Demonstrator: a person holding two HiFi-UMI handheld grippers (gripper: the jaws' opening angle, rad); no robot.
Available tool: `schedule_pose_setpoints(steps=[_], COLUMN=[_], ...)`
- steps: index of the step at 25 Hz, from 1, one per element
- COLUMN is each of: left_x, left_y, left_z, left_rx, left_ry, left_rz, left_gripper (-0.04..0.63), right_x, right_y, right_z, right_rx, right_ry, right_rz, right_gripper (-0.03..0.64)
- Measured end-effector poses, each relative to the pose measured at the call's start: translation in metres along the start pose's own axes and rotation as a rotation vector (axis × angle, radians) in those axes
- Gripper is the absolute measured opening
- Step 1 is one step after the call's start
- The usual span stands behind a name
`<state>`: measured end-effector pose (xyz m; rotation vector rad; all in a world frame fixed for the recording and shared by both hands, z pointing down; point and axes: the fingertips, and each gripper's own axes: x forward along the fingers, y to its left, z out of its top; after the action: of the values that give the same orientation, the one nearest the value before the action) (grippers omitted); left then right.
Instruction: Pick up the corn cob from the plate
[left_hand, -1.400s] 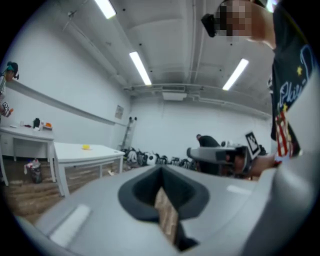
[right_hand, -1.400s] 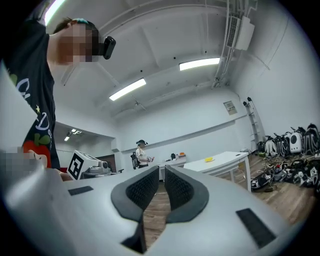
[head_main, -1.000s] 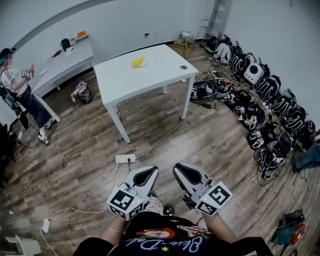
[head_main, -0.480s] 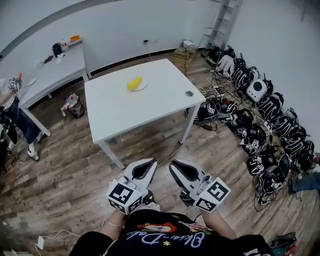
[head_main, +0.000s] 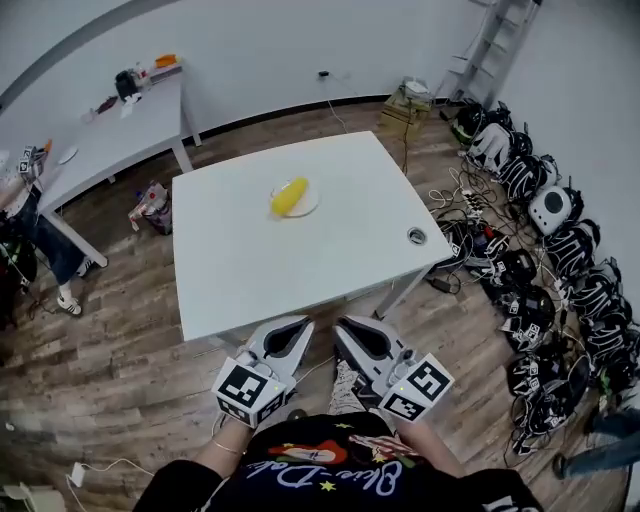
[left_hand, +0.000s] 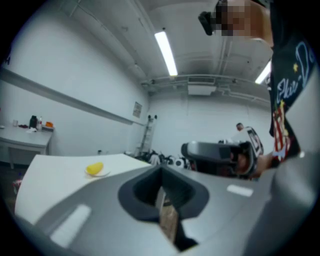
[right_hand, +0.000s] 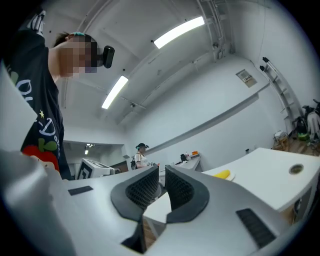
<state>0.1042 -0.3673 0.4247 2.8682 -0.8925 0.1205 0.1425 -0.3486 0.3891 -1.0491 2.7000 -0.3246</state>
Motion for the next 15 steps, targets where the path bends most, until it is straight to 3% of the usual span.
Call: schedule_pose_setpoints(steps=[2, 5, 6, 9, 11, 15], left_x=[0.024, 0.06, 0.072, 0.1, 0.108, 0.097], left_y=[0.033, 0.085, 0.102, 0.145, 0.167, 0.194], left_z=[-0.001, 0.009, 0.014, 0.025, 0.026, 0.013], left_rx=[-0.018, -0.035, -0.042, -0.087, -0.111, -0.14], left_ry=[0.011, 0.001, -0.005, -0.018, -0.014, 0.032], left_rz=[0.058, 0.171, 0.211, 0.33, 0.409, 0.549], left_gripper=[-0.003, -0.003, -0.003, -0.003, -0.003, -0.003], right_x=[0.024, 0.074, 0.093, 0.151, 0.183, 0.241], right_y=[-0.052, -0.131, -0.156, -0.223, -0.254, -0.29], right_z=[0.007, 0.018, 0.018, 0.002, -0.014, -0.048], right_rx=[-0.069, -0.211, -0.259, -0.349, -0.411, -0.583], right_ry=[0.044, 0.163, 0.219, 0.432, 0.55, 0.69], right_rz=[0.035, 0.159, 0.216, 0.413, 0.534, 0.769], right_gripper=[0.019, 0.026, 0.039, 0.169, 0.197, 0.218])
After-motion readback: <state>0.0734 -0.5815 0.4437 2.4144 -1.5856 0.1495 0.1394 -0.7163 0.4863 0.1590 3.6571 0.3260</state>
